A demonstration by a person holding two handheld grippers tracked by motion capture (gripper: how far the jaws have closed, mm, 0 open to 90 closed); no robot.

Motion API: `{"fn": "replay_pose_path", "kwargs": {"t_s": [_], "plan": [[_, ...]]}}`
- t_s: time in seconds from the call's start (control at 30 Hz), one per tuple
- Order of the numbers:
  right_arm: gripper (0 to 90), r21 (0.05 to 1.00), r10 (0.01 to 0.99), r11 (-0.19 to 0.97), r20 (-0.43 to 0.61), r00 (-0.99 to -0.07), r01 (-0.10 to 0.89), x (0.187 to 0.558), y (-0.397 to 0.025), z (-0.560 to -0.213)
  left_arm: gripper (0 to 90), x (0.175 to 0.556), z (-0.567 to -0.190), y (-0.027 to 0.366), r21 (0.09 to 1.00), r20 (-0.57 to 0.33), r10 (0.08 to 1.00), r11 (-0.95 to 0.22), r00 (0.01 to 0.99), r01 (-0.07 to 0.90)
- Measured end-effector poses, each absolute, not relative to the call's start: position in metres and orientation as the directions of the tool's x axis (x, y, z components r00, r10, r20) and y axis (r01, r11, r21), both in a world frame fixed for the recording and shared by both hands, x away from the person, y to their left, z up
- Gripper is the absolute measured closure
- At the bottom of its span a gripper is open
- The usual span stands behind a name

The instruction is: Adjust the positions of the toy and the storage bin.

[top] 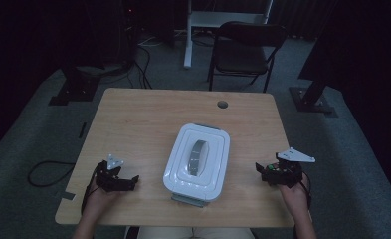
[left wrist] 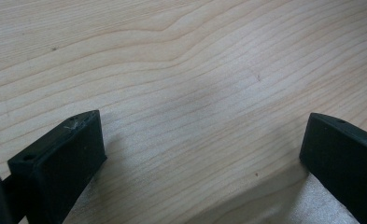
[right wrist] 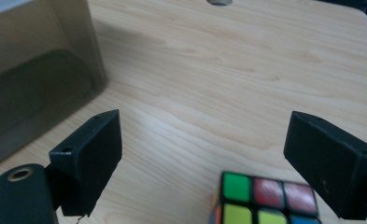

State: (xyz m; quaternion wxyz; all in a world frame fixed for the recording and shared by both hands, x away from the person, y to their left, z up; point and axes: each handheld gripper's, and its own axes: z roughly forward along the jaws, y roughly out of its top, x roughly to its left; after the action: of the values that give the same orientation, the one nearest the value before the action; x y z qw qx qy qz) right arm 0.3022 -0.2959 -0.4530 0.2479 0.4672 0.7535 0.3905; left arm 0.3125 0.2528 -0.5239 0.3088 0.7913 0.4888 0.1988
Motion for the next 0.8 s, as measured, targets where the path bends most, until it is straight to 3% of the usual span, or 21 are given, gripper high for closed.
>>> {"fn": "replay_pose_path", "kwargs": {"t_s": [0.1, 0.37, 0.5, 0.8], "plan": [[12.3, 0.834, 0.873, 0.26, 0.012, -0.487, 0.487, 0.303, -0.29, -0.452, 0.6, 0.313, -0.524, 0.253, 0.683, 0.013, 0.896, -0.332, 0.443, 0.651], [12.8, 0.843, 0.789, 0.364, -0.054, -0.612, 0.395, 0.302, -0.262, -0.465, 0.6, 0.313, -0.524, 0.253, 0.683, 0.013, 0.896, -0.332, 0.444, 0.651], [13.4, 0.86, 0.753, 0.339, -0.005, -0.658, 0.381, 0.303, -0.256, -0.474, 0.6, 0.313, -0.524, 0.253, 0.683, 0.012, 0.895, -0.334, 0.446, 0.649], [12.5, 0.825, 0.65, 0.4, 0.05, -0.758, 0.398, 0.309, -0.242, -0.506, 0.6, 0.312, -0.524, 0.254, 0.684, 0.012, 0.89, -0.34, 0.456, 0.646]]}}
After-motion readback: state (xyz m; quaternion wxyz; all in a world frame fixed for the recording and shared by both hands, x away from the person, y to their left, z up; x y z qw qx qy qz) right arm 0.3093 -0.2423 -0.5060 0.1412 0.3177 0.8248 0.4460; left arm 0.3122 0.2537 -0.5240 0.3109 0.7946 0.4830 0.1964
